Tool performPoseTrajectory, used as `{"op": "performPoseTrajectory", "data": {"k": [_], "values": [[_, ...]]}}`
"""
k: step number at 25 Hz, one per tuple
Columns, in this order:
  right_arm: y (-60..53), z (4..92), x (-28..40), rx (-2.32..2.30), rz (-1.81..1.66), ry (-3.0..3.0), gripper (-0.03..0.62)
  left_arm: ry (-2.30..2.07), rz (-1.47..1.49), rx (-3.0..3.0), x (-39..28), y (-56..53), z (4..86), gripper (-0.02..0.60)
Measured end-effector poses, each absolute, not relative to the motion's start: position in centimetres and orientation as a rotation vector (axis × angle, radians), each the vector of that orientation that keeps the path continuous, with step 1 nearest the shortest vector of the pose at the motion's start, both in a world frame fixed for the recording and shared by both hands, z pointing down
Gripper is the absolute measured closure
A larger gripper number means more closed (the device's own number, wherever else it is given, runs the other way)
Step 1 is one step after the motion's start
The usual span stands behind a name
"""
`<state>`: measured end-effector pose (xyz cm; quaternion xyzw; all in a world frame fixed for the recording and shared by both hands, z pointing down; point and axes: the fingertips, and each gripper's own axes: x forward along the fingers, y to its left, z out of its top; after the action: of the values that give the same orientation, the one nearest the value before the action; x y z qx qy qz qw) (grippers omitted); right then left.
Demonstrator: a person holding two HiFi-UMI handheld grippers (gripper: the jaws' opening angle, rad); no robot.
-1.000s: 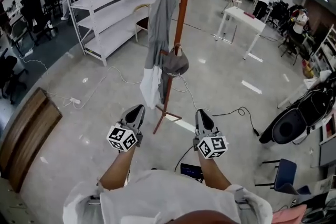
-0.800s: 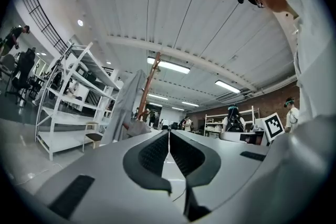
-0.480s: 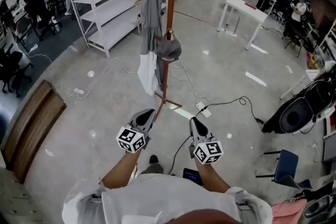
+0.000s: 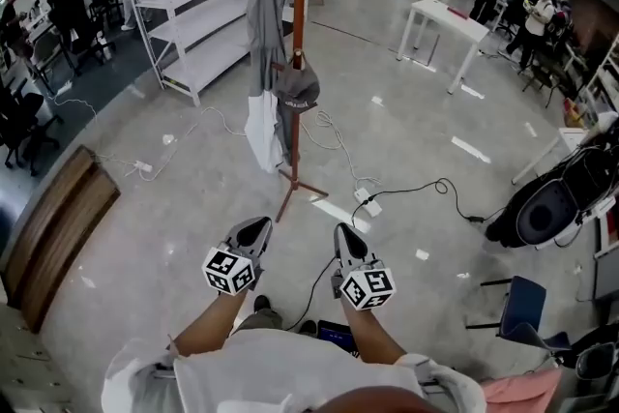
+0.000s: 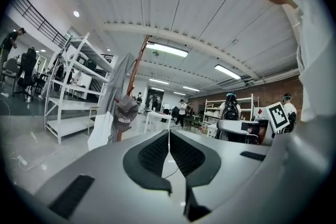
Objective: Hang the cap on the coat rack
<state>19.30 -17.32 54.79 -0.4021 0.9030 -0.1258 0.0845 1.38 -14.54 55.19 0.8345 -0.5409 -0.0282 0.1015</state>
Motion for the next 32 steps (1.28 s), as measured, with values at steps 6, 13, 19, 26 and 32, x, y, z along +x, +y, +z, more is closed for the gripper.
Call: {"op": "performPoseTrajectory", "data": {"k": [6,13,19,26,32], "values": [[-18.2,53.3,19.4,-1.239,-0.346,2.690,0.566,-1.502,-0.137,2.573,2.6,-16.3,53.2,0.558],[-18.5,52.7,13.8,-1.136,-0.372,2.722,0.569,-1.441,-0.214,2.615,-0.3,-17.5,51.4,0.558],[-19.0,50.1,10.2,-1.071,-0.306,2.736,0.569,-1.413,-0.250,2.627,-2.1,-17.8,50.3,0.558],[-19.0,50.9,10.2,-1.097,-0.401,2.687,0.569,-1.413,-0.239,2.579,-4.8,-17.2,51.2,0.558],[-18.6,51.9,10.9,-1.091,-0.479,2.686,0.569,-1.368,-0.196,2.594,-4.3,-16.8,51.6,0.558]]}}
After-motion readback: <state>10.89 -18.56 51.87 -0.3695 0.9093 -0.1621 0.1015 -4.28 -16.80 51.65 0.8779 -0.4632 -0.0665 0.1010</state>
